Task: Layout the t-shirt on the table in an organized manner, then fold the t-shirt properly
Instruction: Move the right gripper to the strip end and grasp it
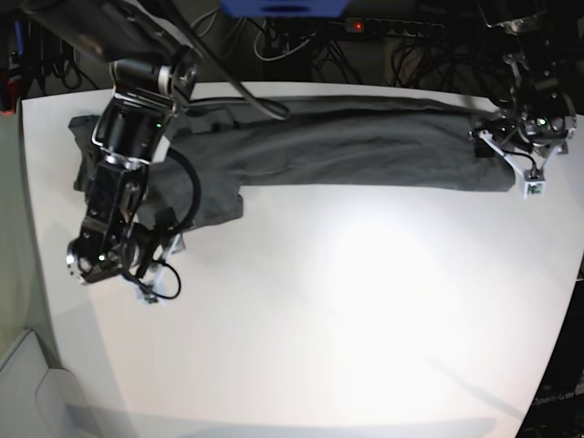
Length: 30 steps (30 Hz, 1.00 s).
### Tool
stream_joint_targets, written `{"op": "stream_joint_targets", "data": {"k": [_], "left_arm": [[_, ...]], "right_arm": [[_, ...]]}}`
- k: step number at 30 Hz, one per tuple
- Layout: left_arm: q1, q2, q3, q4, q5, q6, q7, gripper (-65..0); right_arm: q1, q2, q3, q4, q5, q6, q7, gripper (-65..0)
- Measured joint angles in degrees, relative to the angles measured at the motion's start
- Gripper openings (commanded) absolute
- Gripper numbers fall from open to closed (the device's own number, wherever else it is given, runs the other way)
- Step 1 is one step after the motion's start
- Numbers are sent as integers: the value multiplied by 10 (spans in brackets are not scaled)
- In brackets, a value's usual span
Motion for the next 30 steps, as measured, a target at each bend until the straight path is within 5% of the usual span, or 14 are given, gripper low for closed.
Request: {"op": "stream_joint_targets", "data": {"k": [10, 20, 23, 28, 30], "left_arm": [[0, 0, 2, 2, 1, 0, 2, -83], [0, 0, 2, 2, 1, 0, 3, -83], [0, 0, 2, 2, 1, 0, 2, -83], [0, 0, 2, 2, 1, 0, 2, -83], [0, 0, 2, 1, 1, 0, 2, -83]], "right_arm": [[25, 12, 80, -103, 0, 0, 39, -276], [23, 14, 85, -110, 0, 0, 58, -281], [19, 14, 86, -108, 2, 0, 65, -362], [7, 16, 85, -106, 9, -2, 75, -644], [6, 16, 85, -106, 9, -2, 74, -650]]}}
